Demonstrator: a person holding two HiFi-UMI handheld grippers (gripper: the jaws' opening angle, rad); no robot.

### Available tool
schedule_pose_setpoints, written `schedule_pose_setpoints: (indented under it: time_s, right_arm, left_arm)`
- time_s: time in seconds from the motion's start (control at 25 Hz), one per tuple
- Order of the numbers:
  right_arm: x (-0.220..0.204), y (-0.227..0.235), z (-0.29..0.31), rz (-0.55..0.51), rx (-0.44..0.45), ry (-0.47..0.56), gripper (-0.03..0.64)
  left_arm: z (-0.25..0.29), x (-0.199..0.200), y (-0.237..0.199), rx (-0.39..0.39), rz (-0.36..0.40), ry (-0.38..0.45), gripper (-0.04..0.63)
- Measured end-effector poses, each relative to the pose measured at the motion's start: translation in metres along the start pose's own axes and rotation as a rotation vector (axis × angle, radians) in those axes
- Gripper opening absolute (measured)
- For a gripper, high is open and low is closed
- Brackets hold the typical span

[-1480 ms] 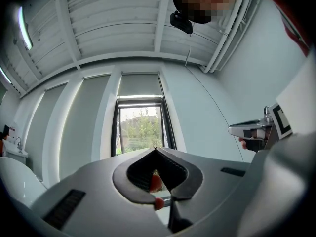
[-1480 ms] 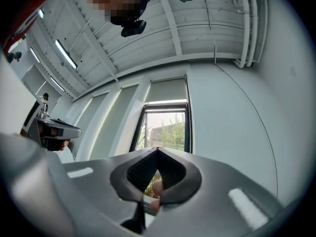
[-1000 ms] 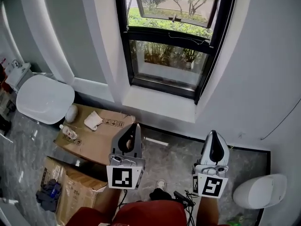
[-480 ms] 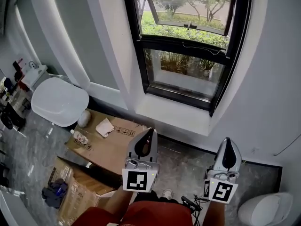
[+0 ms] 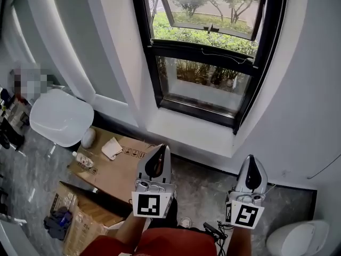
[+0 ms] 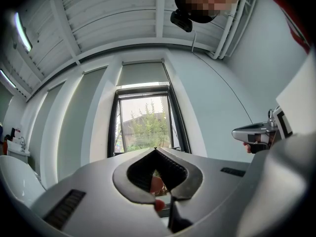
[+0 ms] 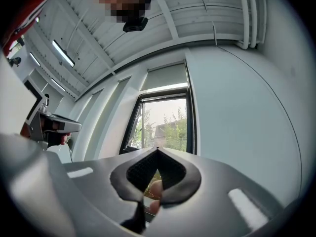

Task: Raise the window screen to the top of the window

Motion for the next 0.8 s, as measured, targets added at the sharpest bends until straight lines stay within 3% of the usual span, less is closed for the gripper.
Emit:
schedule_pose_setpoints:
  time_s: [0.8]
  right_arm:
    - [-0.039,-0.038,0.153,-0.040,-0.014,-0.018,0.009]
  left_arm:
    - [0.130,-0.039,-0.091,-0.023,-0.034,-0.017,0.005]
Point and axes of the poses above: the fingertips, and each gripper's own axes: z forward along the fingers, y to its right, x out of its top, the point moved 7 cm from there along -z, backward along the fingers, and after that the axes turned 2 degrees about -x, right-handed, at the moved point
